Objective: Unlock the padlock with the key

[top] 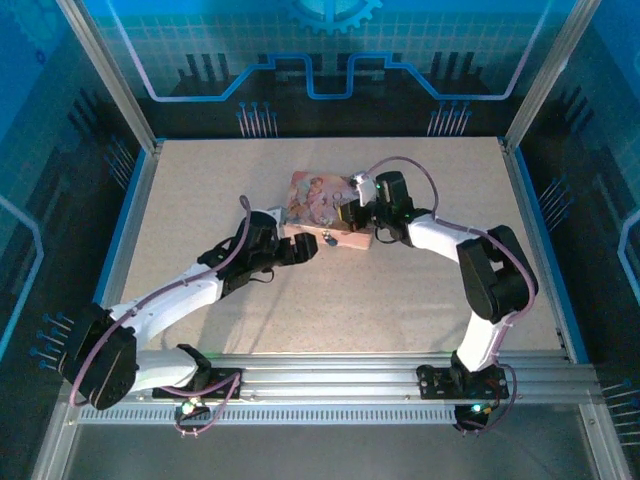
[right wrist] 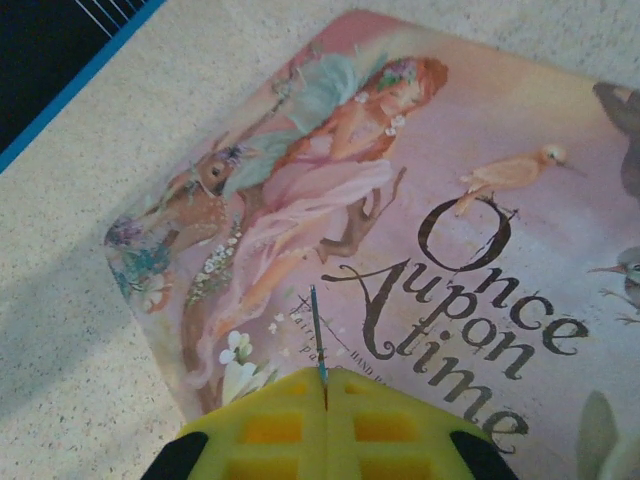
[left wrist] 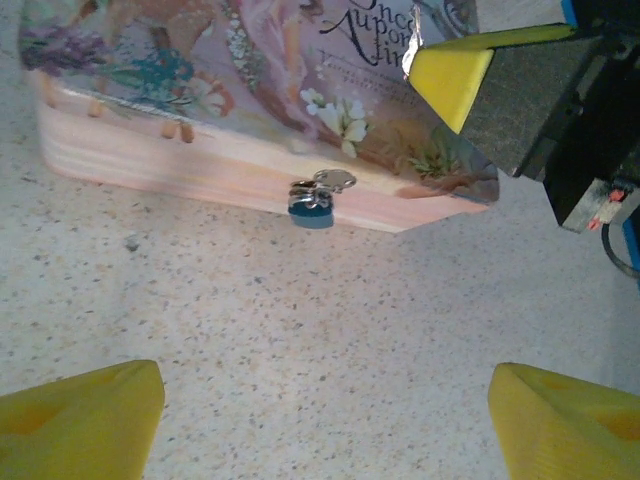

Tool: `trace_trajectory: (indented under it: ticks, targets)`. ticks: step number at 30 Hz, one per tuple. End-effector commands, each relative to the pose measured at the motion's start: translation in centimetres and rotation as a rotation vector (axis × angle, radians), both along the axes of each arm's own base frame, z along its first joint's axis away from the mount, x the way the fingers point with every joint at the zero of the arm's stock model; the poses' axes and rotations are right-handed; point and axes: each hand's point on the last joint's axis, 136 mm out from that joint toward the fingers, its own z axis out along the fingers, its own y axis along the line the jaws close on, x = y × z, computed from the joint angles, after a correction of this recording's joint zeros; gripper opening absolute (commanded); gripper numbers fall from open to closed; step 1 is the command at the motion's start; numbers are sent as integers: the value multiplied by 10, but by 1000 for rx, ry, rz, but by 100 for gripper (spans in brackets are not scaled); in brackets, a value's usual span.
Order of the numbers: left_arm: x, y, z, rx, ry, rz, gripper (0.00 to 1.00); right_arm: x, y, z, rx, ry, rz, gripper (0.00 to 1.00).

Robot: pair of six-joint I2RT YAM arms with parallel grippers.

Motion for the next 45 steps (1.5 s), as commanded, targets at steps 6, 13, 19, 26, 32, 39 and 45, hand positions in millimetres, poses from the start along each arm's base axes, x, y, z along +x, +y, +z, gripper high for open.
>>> trace_trajectory:
  ticks: [6,13,19,26,32,39,45]
  targets:
    - [-3,17,-1,89,-75,-11,91,-12,-5,-41,-32,218,-24,0]
    - [-2,14,2,110,-162,-76,95,-45,-9,-77,-26,367,-52,0]
    - [-2,14,0,94,-184,-81,95,-66,-10,-96,41,424,-56,0]
    - [-2,14,-7,76,-176,-91,95,-76,-10,-96,61,442,-36,0]
    - [-1,11,-17,51,-183,-129,93,-103,-7,-101,56,485,-16,0]
    - [0,7,-22,46,-200,-167,90,-119,-6,-106,42,501,-9,0]
    - [1,1,-20,-22,-195,-178,88,-112,-1,-85,60,415,27,0]
